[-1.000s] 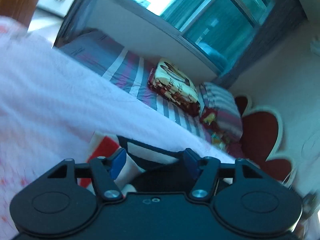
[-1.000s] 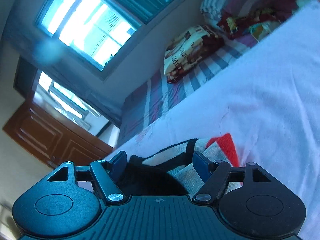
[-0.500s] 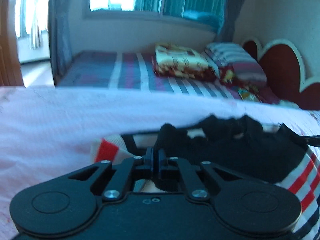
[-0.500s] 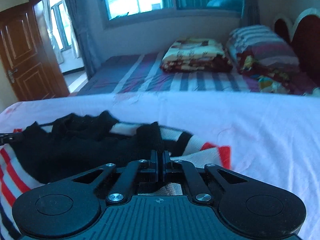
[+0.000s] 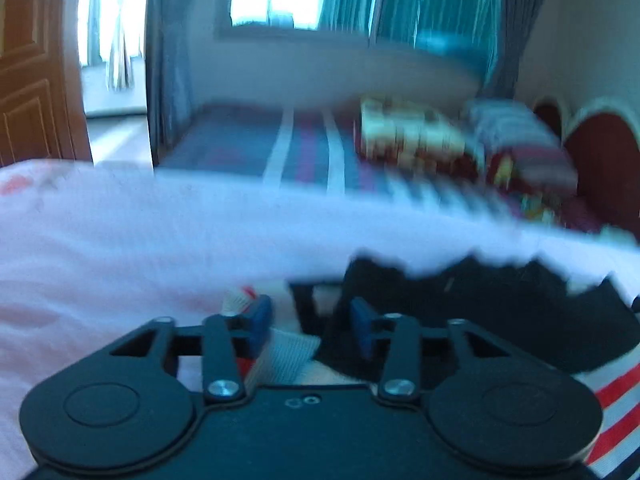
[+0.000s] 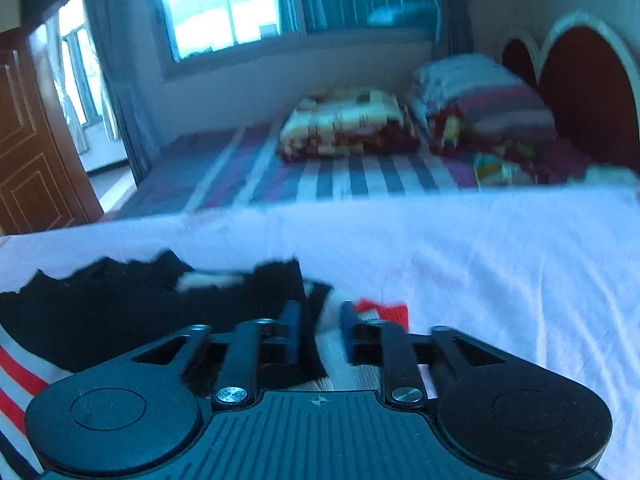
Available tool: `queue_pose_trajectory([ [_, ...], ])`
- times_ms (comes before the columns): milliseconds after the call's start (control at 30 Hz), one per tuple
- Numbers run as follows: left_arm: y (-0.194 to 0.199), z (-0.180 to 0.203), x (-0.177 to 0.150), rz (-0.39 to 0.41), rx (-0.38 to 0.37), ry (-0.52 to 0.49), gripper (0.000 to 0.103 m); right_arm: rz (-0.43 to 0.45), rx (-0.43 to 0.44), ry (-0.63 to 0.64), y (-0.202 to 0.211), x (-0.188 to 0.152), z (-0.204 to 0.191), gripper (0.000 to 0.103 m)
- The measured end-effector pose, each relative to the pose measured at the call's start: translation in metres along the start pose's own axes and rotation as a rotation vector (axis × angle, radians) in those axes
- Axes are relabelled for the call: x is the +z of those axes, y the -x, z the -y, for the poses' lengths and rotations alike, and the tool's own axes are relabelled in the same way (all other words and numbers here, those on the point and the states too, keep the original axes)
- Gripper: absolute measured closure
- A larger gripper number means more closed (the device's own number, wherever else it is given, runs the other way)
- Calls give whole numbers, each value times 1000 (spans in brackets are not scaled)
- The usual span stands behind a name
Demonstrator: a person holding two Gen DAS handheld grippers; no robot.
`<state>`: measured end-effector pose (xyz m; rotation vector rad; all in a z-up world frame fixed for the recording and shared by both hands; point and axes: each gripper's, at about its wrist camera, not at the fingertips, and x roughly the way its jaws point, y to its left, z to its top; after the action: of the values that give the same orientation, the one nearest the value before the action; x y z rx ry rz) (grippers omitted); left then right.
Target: Fold small clothes
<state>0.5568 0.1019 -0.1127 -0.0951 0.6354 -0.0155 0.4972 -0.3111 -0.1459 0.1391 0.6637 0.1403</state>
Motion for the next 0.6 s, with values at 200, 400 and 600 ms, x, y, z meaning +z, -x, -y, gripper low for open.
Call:
queue_pose_trajectory([
  [200,4,99,1,-18,-139,-152,52,-67,132,179,-23,8,-88,72],
  [400,-10,75,-27,-65,7,-265,49,-109,21,270,-35,-10,-77,73],
  [600,7,21,-27,-41,41,-200,45,-81,-51,180,-9,-14,-22,72],
])
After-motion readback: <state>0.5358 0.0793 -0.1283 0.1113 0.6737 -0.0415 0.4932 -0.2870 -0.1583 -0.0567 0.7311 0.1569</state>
